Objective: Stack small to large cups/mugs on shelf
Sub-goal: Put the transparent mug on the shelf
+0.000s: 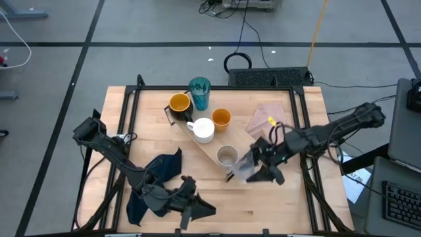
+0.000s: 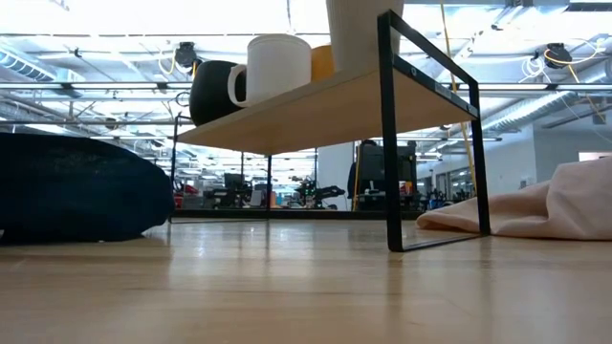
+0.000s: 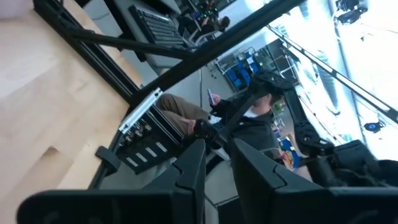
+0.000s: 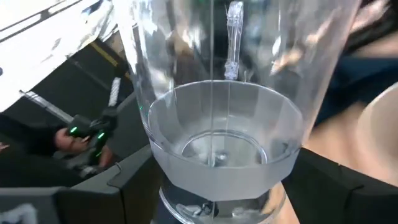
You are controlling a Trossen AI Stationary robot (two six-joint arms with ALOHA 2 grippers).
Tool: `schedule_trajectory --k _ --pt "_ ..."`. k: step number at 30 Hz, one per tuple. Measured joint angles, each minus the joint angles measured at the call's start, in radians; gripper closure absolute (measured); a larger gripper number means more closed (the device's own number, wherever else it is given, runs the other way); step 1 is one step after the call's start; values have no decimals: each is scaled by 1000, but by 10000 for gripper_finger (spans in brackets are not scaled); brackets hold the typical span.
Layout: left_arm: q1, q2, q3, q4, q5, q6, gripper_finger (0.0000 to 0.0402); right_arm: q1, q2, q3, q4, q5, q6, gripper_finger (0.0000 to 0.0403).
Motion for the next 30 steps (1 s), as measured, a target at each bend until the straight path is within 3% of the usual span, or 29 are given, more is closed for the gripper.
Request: schedule_trajectory --k 13,21,30 --pt "7 0 0 2 -38 9 325 -178 -67 0 -191 122 -285 124" --pt "7 0 0 2 -38 26 325 -237 -75 -1 -302 283 -399 124" --pt "7 0 0 12 -75 19 325 -253 -108 -1 -442 346 -517 124"
